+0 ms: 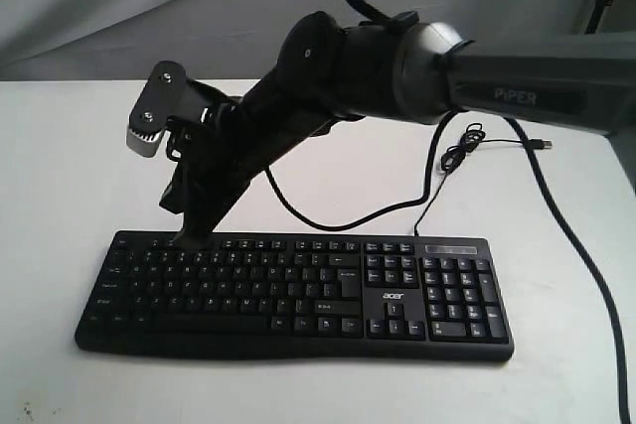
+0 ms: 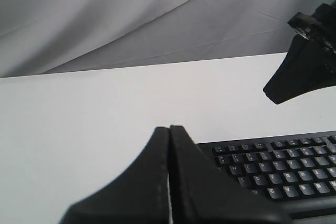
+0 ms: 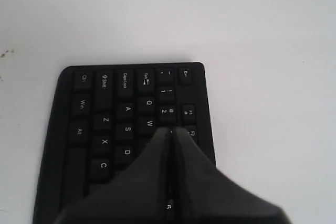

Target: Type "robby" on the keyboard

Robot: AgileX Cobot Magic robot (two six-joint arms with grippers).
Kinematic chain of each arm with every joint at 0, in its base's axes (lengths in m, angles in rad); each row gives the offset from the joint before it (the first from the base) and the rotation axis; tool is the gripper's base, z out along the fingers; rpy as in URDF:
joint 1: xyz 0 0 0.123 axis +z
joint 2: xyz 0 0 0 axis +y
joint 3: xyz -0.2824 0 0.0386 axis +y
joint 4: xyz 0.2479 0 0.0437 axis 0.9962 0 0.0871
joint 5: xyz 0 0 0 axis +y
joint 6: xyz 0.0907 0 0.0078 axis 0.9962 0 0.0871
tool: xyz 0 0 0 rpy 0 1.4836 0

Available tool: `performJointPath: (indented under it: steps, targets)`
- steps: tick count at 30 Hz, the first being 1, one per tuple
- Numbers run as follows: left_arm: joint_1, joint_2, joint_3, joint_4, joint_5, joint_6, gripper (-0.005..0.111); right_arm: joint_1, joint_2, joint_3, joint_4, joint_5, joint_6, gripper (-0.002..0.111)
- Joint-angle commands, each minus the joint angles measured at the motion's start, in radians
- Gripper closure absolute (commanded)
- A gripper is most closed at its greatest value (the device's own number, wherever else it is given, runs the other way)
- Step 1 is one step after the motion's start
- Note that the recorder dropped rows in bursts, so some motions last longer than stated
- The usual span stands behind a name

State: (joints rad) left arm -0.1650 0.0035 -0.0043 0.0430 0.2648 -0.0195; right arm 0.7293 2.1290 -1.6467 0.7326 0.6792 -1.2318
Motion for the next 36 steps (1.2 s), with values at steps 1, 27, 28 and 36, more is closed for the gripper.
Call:
performJointPath:
  steps: [1, 27, 28, 36]
  targets:
    - [-0.006, -0.003, 0.004, 0.005, -0.005, -0.003, 0.107, 0.006, -0.008, -0.002, 0.011, 0.025, 0.032, 0.108]
    - [-0.006, -0.003, 0.004, 0.005, -0.005, -0.003, 0.107, 0.087, -0.003, 0.148, -0.010, -0.202, 0.004, 0.108]
    - [-0.006, -0.003, 0.004, 0.005, -0.005, -0.003, 0.107, 0.087, 0.003, 0.148, -0.008, -0.202, 0.004, 0.108]
    - [-0.006, -0.003, 0.004, 0.005, -0.005, -0.003, 0.107, 0.087, 0.051, 0.144, -0.005, -0.250, 0.011, 0.108]
